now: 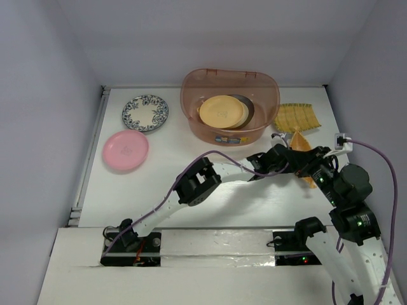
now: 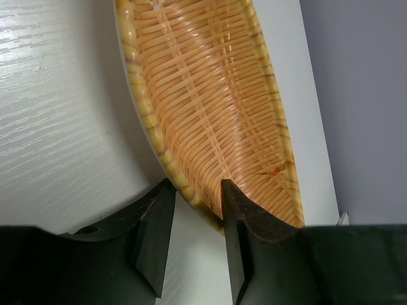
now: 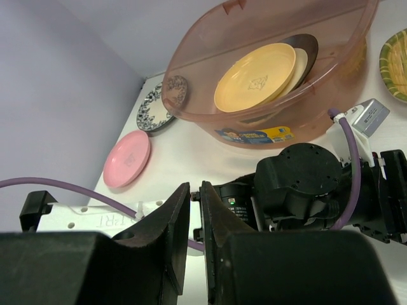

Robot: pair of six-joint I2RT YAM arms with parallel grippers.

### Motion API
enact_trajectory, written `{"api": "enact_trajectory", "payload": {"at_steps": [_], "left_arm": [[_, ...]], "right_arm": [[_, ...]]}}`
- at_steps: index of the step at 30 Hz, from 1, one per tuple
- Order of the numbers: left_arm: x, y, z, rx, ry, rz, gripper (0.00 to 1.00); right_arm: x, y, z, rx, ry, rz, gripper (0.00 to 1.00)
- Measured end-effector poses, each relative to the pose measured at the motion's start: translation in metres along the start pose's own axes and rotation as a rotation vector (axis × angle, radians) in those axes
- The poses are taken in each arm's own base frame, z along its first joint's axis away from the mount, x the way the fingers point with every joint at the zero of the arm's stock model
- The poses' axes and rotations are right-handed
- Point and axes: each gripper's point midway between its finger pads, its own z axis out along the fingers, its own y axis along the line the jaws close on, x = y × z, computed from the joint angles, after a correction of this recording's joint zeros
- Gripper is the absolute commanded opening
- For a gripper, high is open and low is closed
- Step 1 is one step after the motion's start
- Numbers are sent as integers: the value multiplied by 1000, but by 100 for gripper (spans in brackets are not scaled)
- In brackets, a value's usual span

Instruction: Place the plates into the plastic bin on the countertop

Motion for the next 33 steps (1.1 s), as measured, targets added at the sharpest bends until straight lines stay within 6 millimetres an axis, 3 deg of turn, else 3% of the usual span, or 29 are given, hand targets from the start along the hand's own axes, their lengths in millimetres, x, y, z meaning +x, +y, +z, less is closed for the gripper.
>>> {"api": "enact_trajectory", "payload": {"at_steps": [10, 12, 16, 21, 24, 28, 33], "left_arm": [[1, 7, -3, 6, -32, -23, 1], [-2, 6, -10, 7, -38, -20, 0], [2, 15, -30, -21, -24, -9, 0], [8, 31, -75, -70, 6, 51, 0], [8, 40, -109, -85, 21, 98, 0], [-12, 27, -141, -42, 6, 131, 0], [-87, -12, -183, 61, -129, 148, 0]], "right_arm": [[0, 2, 1, -10, -2, 4, 19], [-1, 2, 1, -11, -2, 7, 19], [-1, 2, 0, -11, -6, 8, 19], [-6, -2, -1, 16, -32, 6, 15], [-14, -11, -7, 66, -79, -5, 4], [-39, -9, -21, 98, -180, -21, 2], [-61, -2, -29, 98, -258, -22, 2]]}}
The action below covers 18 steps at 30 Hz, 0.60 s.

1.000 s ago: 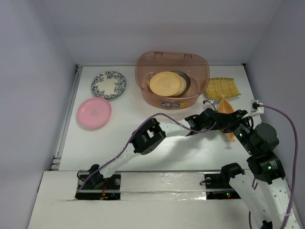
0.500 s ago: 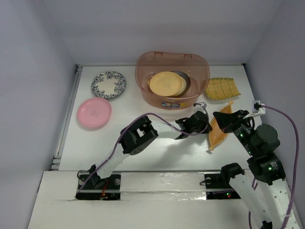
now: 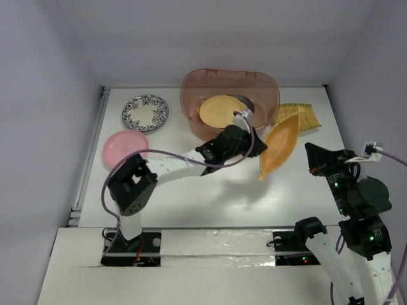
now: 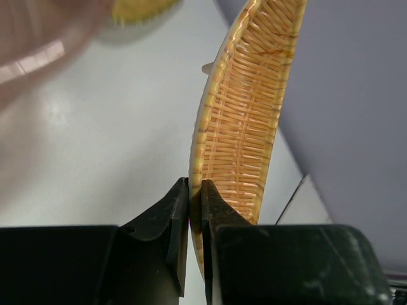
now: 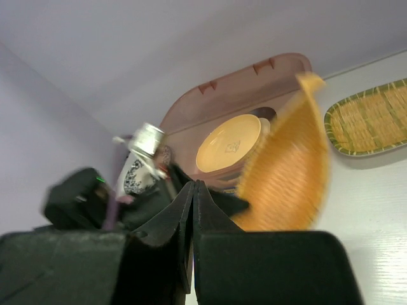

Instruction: Place the plates into the plastic bin on the countertop

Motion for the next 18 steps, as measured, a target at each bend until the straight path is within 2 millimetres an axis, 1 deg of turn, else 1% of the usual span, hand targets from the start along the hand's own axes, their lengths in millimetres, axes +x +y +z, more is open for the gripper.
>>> {"api": "enact_trajectory", "payload": {"at_steps": [2, 3, 5, 7, 8, 11, 13, 14, 16, 18], "left_arm": [[-41, -9, -15, 39, -75, 1, 0], [-61, -10, -21, 49, -111, 0, 0], [-100, -6, -32, 57, -177, 0, 0], [-139, 6, -38, 39, -248, 1, 0], [-158, 19, -41, 13, -275, -4, 0], [-204, 50, -44, -47, -327, -9, 0], [-229, 75, -44, -98, -365, -9, 0], [-238, 89, -43, -133, -377, -11, 0], [-246, 113, -41, -188, -379, -15, 0], [-248, 135, -36, -232, -368, -26, 0]], "right_arm": [[-1, -2, 1, 10, -4, 0, 4], [-1, -3, 2, 18, -6, 0, 4], [-2, -5, 3, 30, -12, -1, 5], [-2, -6, 4, 38, -15, -1, 6], [-2, -7, 4, 40, -14, -1, 6], [0, -8, 8, 47, -4, -2, 7], [4, -10, 12, 54, 8, -4, 8], [6, -11, 13, 58, 14, -5, 8], [12, -14, 17, 67, 28, -7, 9], [18, -18, 21, 77, 44, -9, 10]]}}
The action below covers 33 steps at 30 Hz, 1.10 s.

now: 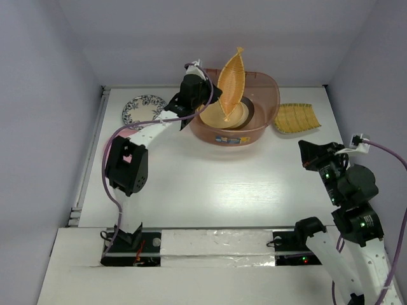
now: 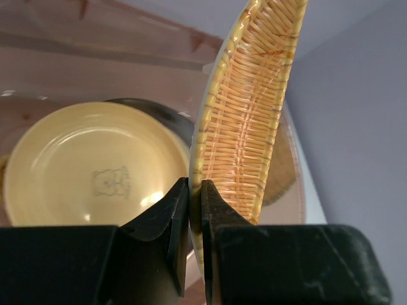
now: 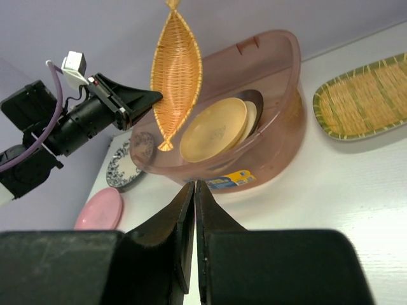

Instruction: Place the plates into the plastic bin on the countertop

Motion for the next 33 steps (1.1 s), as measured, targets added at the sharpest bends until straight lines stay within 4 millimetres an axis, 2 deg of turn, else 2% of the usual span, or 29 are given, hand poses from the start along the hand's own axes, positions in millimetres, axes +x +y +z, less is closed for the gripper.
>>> {"api": "enact_trajectory", "payload": {"at_steps": [6, 11, 14, 17, 20, 21, 24, 29, 33], "left_arm": [[21, 56, 26, -114, 76, -10, 0], [47, 89, 34, -184, 142, -15, 0], [59, 97, 37, -202, 173, -13, 0], [65, 100, 38, -208, 193, -10, 5], [67, 100, 38, -206, 201, -9, 17], [68, 100, 38, -205, 203, -9, 26], [66, 99, 39, -197, 198, -4, 36], [68, 103, 39, -204, 188, 10, 41], [74, 114, 33, -233, 194, 24, 54]], "right_arm": [[21, -11, 15, 37, 57, -9, 11], [33, -18, 22, 54, 85, -12, 11], [42, -23, 25, 66, 103, -13, 11], [50, -28, 29, 82, 125, -17, 12], [58, -33, 35, 100, 145, -20, 12], [60, -34, 37, 105, 147, -20, 12], [67, -42, 44, 133, 155, -22, 12], [90, -67, 51, 222, 186, -29, 12], [104, -84, 58, 286, 190, -21, 11]]}}
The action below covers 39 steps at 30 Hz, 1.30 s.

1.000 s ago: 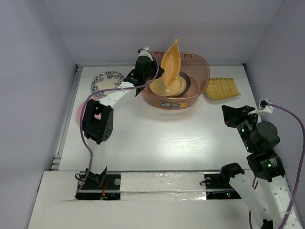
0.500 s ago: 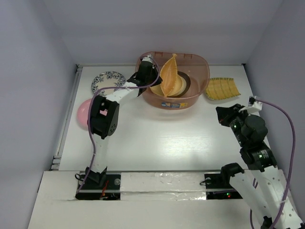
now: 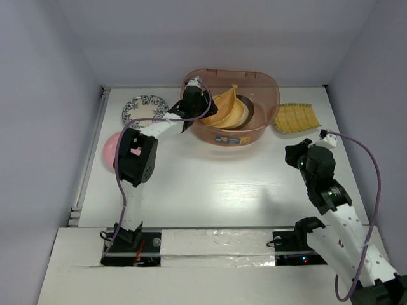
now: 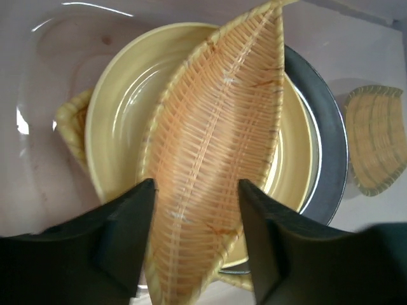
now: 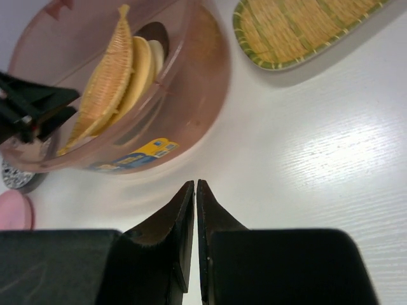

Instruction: Place the plates into the plastic bin on the countertop

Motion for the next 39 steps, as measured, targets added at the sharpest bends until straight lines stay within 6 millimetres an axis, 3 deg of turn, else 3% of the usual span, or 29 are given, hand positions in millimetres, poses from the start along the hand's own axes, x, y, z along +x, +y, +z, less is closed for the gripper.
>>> {"api": "enact_trajectory", "payload": {"at_steps": [4, 6, 8, 11, 14, 16, 18, 20, 26, 28, 30, 35, 39], "left_arm": [[-1, 4, -26, -10, -31, 12, 65], [-14, -9, -48, 16, -92, 28, 67], [-36, -31, -77, 51, -175, 51, 68], [-71, -84, -141, 154, -331, 92, 68], [-94, -133, -212, 291, -478, 105, 69], [-95, -154, -250, 371, -535, 106, 68], [-90, -159, -276, 416, -569, 98, 68], [-80, -151, -284, 426, -574, 92, 67], [-21, -112, -269, 373, -465, 94, 67], [-8, -104, -271, 367, -440, 95, 67], [-6, -102, -279, 376, -444, 90, 67], [-21, -104, -315, 431, -518, 66, 67], [-25, -101, -331, 453, -551, 54, 67]], "right_arm": [[13, -11, 20, 74, 25, 10, 6], [17, -16, 32, 108, 32, 18, 6], [24, -26, 47, 154, 50, 28, 14], [31, -45, 68, 230, 64, 64, 26], [36, -69, 88, 301, 72, 118, 39], [36, -84, 99, 343, 73, 162, 44], [33, -100, 111, 384, 74, 208, 44], [26, -112, 124, 412, 74, 262, 46], [16, -130, 160, 458, 70, 402, 48], [15, -132, 172, 470, 79, 442, 40], [18, -133, 186, 474, 93, 488, 47], [30, -127, 196, 476, 146, 595, 48], [28, -124, 203, 498, 165, 650, 49]]}}
